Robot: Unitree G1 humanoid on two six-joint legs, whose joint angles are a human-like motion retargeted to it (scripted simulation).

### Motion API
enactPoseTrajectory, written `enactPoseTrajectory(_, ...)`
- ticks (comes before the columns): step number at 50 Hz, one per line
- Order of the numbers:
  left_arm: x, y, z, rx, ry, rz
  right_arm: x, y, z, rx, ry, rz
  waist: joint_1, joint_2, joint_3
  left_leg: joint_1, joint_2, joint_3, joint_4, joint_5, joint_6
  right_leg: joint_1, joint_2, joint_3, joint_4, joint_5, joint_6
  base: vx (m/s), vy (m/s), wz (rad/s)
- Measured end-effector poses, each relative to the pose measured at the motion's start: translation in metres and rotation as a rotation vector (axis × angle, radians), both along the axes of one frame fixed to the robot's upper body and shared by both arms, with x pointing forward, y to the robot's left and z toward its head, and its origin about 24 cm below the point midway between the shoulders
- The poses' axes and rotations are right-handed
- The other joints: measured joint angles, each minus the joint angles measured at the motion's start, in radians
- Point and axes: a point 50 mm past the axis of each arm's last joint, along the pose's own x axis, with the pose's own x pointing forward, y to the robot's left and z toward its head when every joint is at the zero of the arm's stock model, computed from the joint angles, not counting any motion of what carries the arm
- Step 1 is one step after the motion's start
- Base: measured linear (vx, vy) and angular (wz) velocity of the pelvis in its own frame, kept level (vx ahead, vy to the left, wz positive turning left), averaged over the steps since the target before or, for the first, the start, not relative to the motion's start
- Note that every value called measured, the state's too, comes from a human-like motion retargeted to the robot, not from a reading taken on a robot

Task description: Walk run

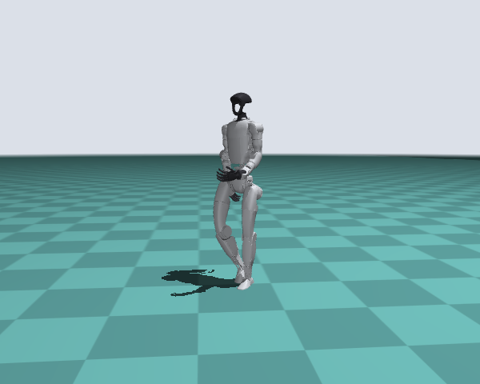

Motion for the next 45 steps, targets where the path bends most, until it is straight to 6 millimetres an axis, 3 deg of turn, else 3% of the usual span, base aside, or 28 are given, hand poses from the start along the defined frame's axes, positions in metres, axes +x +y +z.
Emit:
enactPoseTrajectory(4,0.016,-0.001,0.019,-0.001,-0.109,-0.05,-0.089,0.023,0.021,0.074,0.27,-0.061,-0.105,0.002,0.012,0.103,-0.053,-0.026,-0.039,-0.049,-0.022,-0.101,-0.142,-0.083,-0.3,-0.068,0.036,1.06,-0.2,1.03)
enactPoseTrajectory(8,0.027,0.004,0.027,-0.018,-0.149,-0.076,-0.145,0.05,0.045,0.075,0.425,-0.154,-0.168,-0.03,0.04,0.231,-0.097,-0.05,-0.048,-0.107,-0.071,-0.164,-0.218,-0.085,-0.624,-0.125,0.075,0.97,-0.35,0.42)
enactPoseTrajectory(10,0.026,0.007,0.025,-0.012,-0.142,-0.06,-0.16,0.062,0.054,0.077,0.455,-0.201,-0.149,-0.032,0.037,0.282,-0.092,-0.026,-0.052,-0.109,-0.119,-0.192,-0.197,-0.048,-0.748,-0.156,0.102,1.14,-0.5,-0.47)
enactPoseTrajectory(11,0.022,0.006,0.022,-0.012,-0.127,-0.052,-0.164,0.067,0.056,0.085,0.461,-0.226,-0.153,-0.025,0.033,0.301,-0.085,-0.033,-0.039,-0.092,-0.143,-0.187,-0.201,-0.106,-0.766,-0.158,0.091,1.22,-0.53,-0.28)
enactPoseTrajectory(12,0.019,0.005,0.018,-0.015,-0.108,-0.042,-0.167,0.071,0.058,0.092,0.465,-0.25,-0.158,-0.017,0.027,0.316,-0.075,-0.042,-0.023,-0.065,-0.171,-0.183,-0.2,-0.15,-0.767,-0.157,0.056,1.13,-0.48,0.05)
enactPoseTrajectory(13,0.014,0.004,0.013,-0.022,-0.085,-0.031,-0.167,0.073,0.058,0.099,0.466,-0.272,-0.163,-0.006,0.016,0.32,-0.063,-0.052,-0.001,-0.018,-0.208,-0.179,-0.188,-0.166,-0.733,-0.151,-0.029,1.09,-0.45,0.16)
enactPoseTrajectory(15,0.003,-0.001,0.003,-0.045,-0.034,-0.016,-0.163,0.073,0.056,0.094,0.456,-0.308,-0.185,0.008,-0.01,0.325,-0.046,-0.11,0.062,0.144,-0.307,-0.155,-0.216,-0.325,-0.673,-0.124,-0.093,1.1,-0.44,0.44)
enactPoseTrajectory(16,-0.004,-0.005,-0.002,-0.058,-0.012,-0.016,-0.157,0.07,0.052,0.079,0.434,-0.313,-0.205,0.013,-0.024,0.314,-0.061,-0.168,0.119,0.279,-0.357,-0.153,-0.206,-0.232,-0.644,-0.093,-0.102,1.24,-0.5,0.61)
enactPoseTrajectory(18,-0.016,-0.013,-0.012,-0.08,0.031,-0.017,-0.137,0.057,0.04,0.036,0.378,-0.3,-0.208,-0.005,-0.054,0.246,-0.115,-0.166,0.287,0.52,-0.39,-0.181,-0.203,0.022,-0.549,-0.116,-0.117,1.14,-0.35,0.04)
enactPoseTrajectory(20,-0.027,-0.02,-0.02,-0.09,0.073,-0.011,-0.103,0.039,0.025,-0.008,0.302,-0.246,-0.186,-0.032,-0.06,0.133,-0.104,-0.111,0.574,0.639,-0.39,-0.15,-0.216,0.023,-0.483,-0.181,-0.151,1.04,-0.43,-0.91)
enactPoseTrajectory(23,-0.041,-0.017,-0.03,-0.118,0.132,0.06,-0.021,0.009,0.001,-0.103,0.067,-0.086,-0.175,-0.084,-0.071,-0.006,-0.156,-0.191,0.817,0.582,-0.39,-0.027,-0.19,0.002,-0.534,-0.206,-0.175,1.03,-0.69,-1.44)
enactPoseTrajectory(26,-0.054,-0.007,-0.037,-0.13,0.175,0.125,0.085,-0.009,-0.007,-0.203,-0.299,0.068,-0.178,-0.086,-0.061,-0.129,-0.076,-0.194,0.888,0.406,-0.312,0.092,-0.084,0.057,-0.609,-0.212,-0.204,0.77,-0.56,-1.58)
enactPoseTrajectory(30,-0.064,0.013,-0.034,-0.075,0.16,0.154,0.221,-0.026,0.03,-0.286,-0.816,0.233,-0.078,-0.137,-0.049,-0.289,-0.001,-0.056,0.724,0.239,-0.125,0.197,-0.014,0.215,-0.648,-0.202,-0.24,1.01,-0.31,-2.57)
enactPoseTrajectory(32,-0.068,0.025,-0.03,-0.037,0.146,0.142,0.272,-0.03,0.06,-0.306,-1.03,0.298,-0.014,-0.142,-0.045,-0.323,0.019,0.018,0.519,0.229,-0.072,0.234,0.021,0.308,-0.641,-0.212,-0.24,1.01,-0.1,-2.57)
enactPoseTrajectory(34,-0.071,0.035,-0.027,-0.003,0.136,0.13,0.31,-0.032,0.091,-0.326,-1.201,0.345,0.045,-0.126,-0.037,-0.331,0.012,0.046,0.284,0.217,-0.029,0.281,0.045,0.341,-0.637,-0.225,-0.24,0.93,0.04,-2.28)
enactPoseTrajectory(36,-0.072,0.041,-0.024,0.023,0.129,0.119,0.337,-0.037,0.12,-0.349,-1.336,0.372,0.086,-0.115,-0.026,-0.341,-0.02,0.043,0.089,0.162,0.012,0.335,0.058,0.365,-0.632,-0.24,-0.24,1.05,0.1,-1.65)
enactPoseTrajectory(38,-0.072,0.046,-0.022,0.044,0.125,0.106,0.352,-0.044,0.14,-0.379,-1.425,0.372,0.111,-0.119,-0.017,-0.372,-0.087,-0.08,-0.05,0.112,0.001,0.395,0.055,0.378,-0.627,-0.246,-0.24,1.17,0.02,-0.93)
enactPoseTrajectory(40,-0.073,0.048,-0.02,0.066,0.127,0.09,0.353,-0.05,0.144,-0.41,-1.445,0.345,0.115,-0.108,-0.007,-0.372,-0.102,-0.094,-0.114,0.074,-0.133,0.462,0.068,0.337,-0.623,-0.228,-0.24,1.16,-0.07,-0.35)
enactPoseTrajectory(43,-0.069,0.047,-0.02,0.089,0.131,0.054,0.333,-0.057,0.122,-0.434,-1.362,0.236,0.138,-0.105,-0.013,-0.349,-0.073,-0.075,-0.026,0.141,-0.12,0.523,0.103,0.262,-0.591,-0.083,-0.24,1.3,-0.17,-0.42)
enactPoseTrajectory(45,-0.072,0.045,-0.022,0.087,0.142,0.04,0.305,-0.053,0.092,-0.405,-1.233,0.153,0.198,-0.121,-0.038,-0.339,-0.023,-0.009,0.038,0.221,-0.136,0.526,0.087,0.214,-0.517,0.121,-0.188,1.11,-0.19,-1.29)
